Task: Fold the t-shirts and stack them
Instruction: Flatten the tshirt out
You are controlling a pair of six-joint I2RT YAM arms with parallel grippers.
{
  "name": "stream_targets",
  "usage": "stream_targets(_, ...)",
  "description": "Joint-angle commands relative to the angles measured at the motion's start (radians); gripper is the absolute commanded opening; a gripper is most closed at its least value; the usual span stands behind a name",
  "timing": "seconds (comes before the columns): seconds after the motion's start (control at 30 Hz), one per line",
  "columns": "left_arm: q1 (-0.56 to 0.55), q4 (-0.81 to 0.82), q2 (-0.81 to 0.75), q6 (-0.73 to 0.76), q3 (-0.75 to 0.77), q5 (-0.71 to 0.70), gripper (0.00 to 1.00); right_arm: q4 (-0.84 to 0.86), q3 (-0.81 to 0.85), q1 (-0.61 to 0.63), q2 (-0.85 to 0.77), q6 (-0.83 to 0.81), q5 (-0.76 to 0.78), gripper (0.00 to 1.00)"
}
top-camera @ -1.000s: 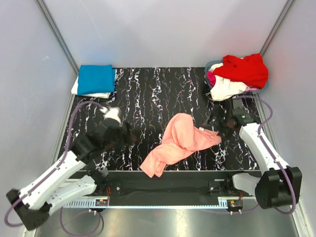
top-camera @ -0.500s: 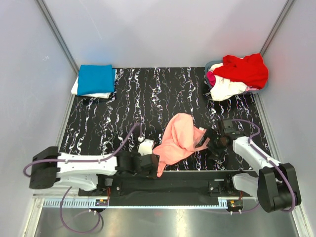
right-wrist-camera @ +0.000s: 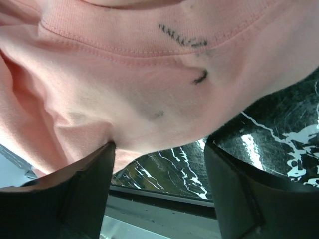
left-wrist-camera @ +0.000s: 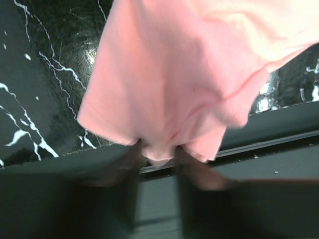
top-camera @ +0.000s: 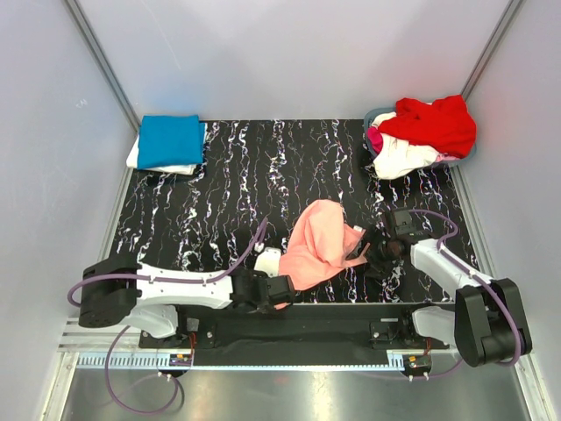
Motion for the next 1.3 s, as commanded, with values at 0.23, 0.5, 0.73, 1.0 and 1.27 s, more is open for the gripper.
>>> stream_targets(0.23, 0.007, -0.069, -0.107, 0.005, 0.047, -0.107, 0.00, -0.002, 0.041, 0.007, -0.015, -0.024, 0.000, 0.28)
stream_targets(0.5, 0.008, -0.462, -0.395, 0.055, 0.349, -0.262, 0.00, -0.213, 0.258, 0.006, -0.124, -0.056, 0.029, 0.00)
stream_targets(0.73, 0.011, -0.718, -0.506, 0.141, 0.735, -0.380, 0.00, -0.419, 0.568, 0.006, -0.202, -0.079, 0.067, 0.00)
stream_targets(1.0, 0.011, -0.869, -0.547, 0.212, 0.965, -0.488, 0.00, -0.580, 0.880, 0.006, -0.234, -0.129, 0.296, 0.00)
stream_targets(1.27, 0.011, -0.832, -0.627, 0.144, 0.738, -0.494, 0.00, -0.435, 0.800, 0.004, 0.110, -0.231, 0.203, 0.19)
